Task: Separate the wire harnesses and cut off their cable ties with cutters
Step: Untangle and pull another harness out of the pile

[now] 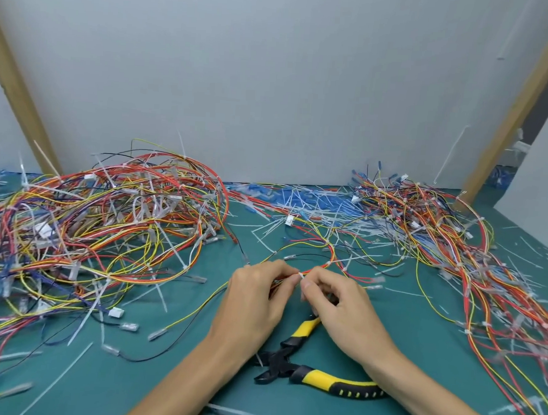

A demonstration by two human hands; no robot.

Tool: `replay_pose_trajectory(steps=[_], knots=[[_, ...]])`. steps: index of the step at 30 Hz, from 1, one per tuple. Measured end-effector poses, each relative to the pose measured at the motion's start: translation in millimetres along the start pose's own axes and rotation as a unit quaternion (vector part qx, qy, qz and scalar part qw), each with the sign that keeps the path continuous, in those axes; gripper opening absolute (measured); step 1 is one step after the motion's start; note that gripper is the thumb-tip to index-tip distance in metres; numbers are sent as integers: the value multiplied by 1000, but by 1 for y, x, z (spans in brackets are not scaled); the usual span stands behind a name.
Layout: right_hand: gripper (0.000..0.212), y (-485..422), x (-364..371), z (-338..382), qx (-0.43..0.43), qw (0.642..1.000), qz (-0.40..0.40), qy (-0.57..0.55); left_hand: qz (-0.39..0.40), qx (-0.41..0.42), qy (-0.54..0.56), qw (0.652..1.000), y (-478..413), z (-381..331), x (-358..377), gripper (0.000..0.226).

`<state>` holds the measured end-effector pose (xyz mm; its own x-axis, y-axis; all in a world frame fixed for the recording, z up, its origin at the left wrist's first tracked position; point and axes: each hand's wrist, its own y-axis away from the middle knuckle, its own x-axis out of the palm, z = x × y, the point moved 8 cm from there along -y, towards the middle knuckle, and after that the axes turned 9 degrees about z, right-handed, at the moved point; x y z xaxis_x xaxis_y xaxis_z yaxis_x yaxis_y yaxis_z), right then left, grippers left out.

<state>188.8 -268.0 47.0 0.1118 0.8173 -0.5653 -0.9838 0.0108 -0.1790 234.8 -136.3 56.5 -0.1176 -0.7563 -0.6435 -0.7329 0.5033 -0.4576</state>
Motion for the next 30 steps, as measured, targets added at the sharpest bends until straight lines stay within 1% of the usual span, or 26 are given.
replay_pose_trajectory(steps=[2, 6, 8, 11, 14, 17, 19, 22, 23, 24, 26, 27, 28, 29, 30], knots=[[29, 0, 0, 0, -3, 1000, 4, 2, 0, -1, -11, 1000, 1, -1, 0, 9], [30, 0, 1, 2, -20, 1000, 8, -1, -11, -11, 23, 1000, 1, 0, -5, 11], [30, 0, 0, 3, -27, 1000, 6, -8, -13, -12, 34, 999, 2, -2, -7, 8], [30, -1, 0, 3, -25, 999, 7, -22, -3, -28, 39, 999, 3, -1, -7, 9], [32, -2, 2, -4, 0, 998, 12, -67, 18, -71, 44, 996, 3, 7, -4, 10], [31, -3, 2, -8, 20, 992, 11, -122, 53, -107, 27, 992, 4, 9, -2, 15], [31, -3, -2, -12, 28, 988, -4, -153, 94, -130, 30, 987, 7, 7, -1, 19], [32, -3, -10, -19, 42, 977, -48, -204, 144, -161, 41, 975, 19, 10, -10, 20], [33, -3, -12, -21, 46, 973, -61, -220, 153, -183, 77, 968, 26, 14, -14, 20], [35, -3, -13, -21, 48, 969, -69, -234, 162, -212, 144, 953, 36, 19, -17, 20], [35, -2, -14, -21, 49, 964, -74, -251, 186, -270, 285, 901, 57, 23, -17, 23], [35, -2, -13, -20, 47, 964, -72, -253, 192, -287, 328, 879, 67, 22, -17, 22], [35, -2, -13, -19, 45, 964, -69, -251, 193, -297, 355, 865, 73, 20, -19, 21], [34, -2, -12, -18, 43, 966, -65, -248, 193, -301, 369, 858, 76, 18, -22, 19], [34, -1, -12, -17, 42, 966, -62, -246, 192, -301, 367, 859, 75, 16, -28, 16]])
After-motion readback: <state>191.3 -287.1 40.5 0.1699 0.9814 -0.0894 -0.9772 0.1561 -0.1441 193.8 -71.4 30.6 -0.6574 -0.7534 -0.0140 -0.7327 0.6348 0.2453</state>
